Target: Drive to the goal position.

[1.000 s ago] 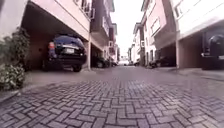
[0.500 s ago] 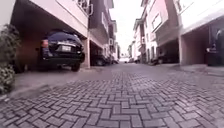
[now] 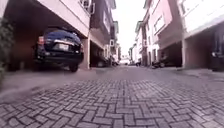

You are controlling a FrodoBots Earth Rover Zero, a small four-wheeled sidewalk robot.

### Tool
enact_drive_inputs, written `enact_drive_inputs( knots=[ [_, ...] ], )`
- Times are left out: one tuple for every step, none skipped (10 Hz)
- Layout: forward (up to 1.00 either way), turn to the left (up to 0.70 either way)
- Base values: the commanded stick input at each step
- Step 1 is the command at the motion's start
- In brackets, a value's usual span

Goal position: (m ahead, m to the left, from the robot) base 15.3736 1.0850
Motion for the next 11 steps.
enact_drive_inputs(
  knots=[
    [0.7,-0.35],
    [0.7,-0.35],
    [0.7,-0.27],
    [0.7,0.0],
    [0.7,0.0],
    [0.7,0.0],
    [0.7,0.0],
    [0.7,0.0],
    [0.7,0.0],
    [0.7,0.0],
    [0.7,0.0]
  ],
)
